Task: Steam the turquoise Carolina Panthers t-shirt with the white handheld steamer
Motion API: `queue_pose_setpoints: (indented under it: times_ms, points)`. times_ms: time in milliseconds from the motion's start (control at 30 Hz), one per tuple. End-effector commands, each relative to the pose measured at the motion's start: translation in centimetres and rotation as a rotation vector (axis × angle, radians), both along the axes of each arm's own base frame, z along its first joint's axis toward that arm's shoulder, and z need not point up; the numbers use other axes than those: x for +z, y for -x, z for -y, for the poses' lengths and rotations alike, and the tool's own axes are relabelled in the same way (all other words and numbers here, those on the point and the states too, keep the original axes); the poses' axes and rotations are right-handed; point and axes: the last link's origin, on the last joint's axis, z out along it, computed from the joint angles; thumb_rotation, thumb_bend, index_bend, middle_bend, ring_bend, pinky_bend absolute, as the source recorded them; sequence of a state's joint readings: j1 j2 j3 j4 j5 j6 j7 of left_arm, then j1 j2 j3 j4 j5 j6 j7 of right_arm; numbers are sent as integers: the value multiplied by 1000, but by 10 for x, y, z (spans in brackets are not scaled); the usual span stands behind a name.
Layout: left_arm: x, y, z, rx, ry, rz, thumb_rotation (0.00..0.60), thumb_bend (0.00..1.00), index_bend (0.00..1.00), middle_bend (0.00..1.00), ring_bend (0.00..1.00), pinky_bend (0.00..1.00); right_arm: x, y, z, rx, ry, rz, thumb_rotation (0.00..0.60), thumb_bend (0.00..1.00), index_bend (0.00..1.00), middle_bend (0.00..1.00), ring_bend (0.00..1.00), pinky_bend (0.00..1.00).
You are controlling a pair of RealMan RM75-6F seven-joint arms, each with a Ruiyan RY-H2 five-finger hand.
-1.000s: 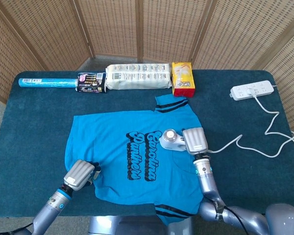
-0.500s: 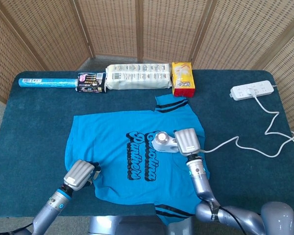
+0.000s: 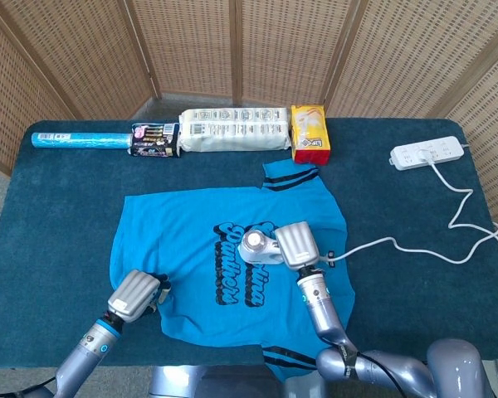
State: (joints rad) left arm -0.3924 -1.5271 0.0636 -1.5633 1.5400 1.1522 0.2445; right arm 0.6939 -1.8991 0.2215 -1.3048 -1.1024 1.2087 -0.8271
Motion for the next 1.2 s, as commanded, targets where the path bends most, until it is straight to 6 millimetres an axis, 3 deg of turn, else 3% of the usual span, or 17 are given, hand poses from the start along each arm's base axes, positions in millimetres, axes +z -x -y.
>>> queue_pose_setpoints:
  times_ms: [33, 767, 1200]
  points:
    - [0, 0, 0, -1, -1, -1, 600, 413, 719, 693, 646, 718, 2, 4, -4, -2, -3, -6, 600, 359, 722, 769, 835, 740]
    - [-1, -1, 1, -11, 1, -2, 600, 414, 719, 693, 646, 718, 19, 21, -58, 11, -59, 44, 600, 360, 721, 769, 835, 742]
    - [0, -2, 1, -15, -2, -4, 600, 413, 720, 693, 645, 718, 20, 26, -76, 4, -70, 78, 600, 359, 722, 769, 835, 742]
